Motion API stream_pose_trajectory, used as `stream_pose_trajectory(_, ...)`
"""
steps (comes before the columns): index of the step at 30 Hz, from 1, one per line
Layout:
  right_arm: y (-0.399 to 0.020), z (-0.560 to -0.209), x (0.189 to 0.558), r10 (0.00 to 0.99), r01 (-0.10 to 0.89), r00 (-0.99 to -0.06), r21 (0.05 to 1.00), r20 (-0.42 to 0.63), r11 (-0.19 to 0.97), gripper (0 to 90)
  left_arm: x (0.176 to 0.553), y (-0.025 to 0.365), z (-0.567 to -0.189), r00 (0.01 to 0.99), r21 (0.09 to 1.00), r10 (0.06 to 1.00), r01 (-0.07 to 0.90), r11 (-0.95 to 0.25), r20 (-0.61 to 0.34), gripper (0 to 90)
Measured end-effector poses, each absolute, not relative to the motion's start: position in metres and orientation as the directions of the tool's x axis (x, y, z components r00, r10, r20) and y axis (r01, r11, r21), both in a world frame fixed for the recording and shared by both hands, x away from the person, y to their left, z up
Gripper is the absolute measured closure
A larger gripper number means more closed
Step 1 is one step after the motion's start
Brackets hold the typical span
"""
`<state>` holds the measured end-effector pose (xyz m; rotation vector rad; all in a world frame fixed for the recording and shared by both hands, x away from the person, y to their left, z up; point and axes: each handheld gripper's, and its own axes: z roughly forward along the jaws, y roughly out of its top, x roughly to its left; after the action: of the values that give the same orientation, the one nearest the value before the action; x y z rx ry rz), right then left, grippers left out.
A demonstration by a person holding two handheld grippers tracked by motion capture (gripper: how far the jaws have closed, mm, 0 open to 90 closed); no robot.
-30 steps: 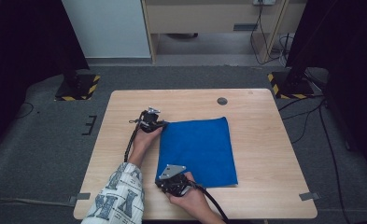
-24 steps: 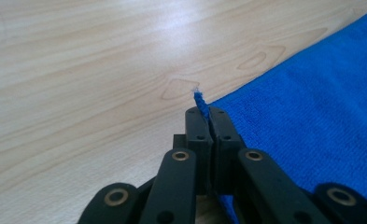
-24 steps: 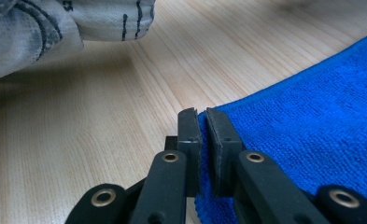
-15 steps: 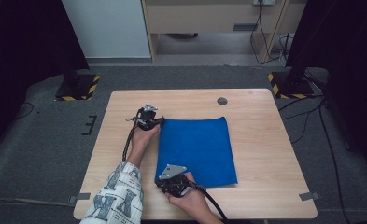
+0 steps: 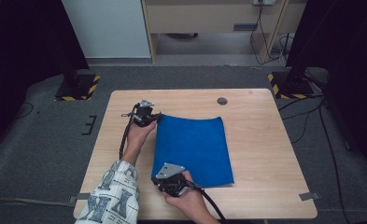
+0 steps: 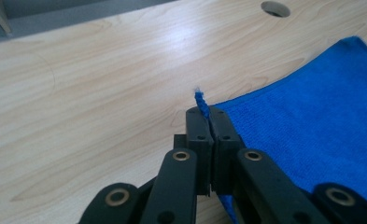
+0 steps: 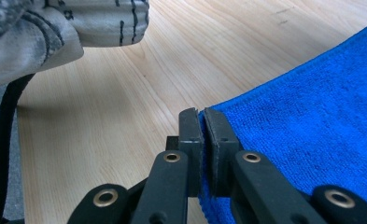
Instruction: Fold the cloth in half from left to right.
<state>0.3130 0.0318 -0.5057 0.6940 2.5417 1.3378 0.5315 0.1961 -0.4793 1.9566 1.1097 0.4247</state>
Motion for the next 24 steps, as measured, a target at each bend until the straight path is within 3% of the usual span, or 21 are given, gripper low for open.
stream_pose_trajectory(24,0.052,-0.486,0.306,0.466,0.267,-0.884,0.847,0.025,0.46,87.7,0.528,0.218,-0.466,0.555,0.777,0.829,0.552,-0.301,-0.073,88.3)
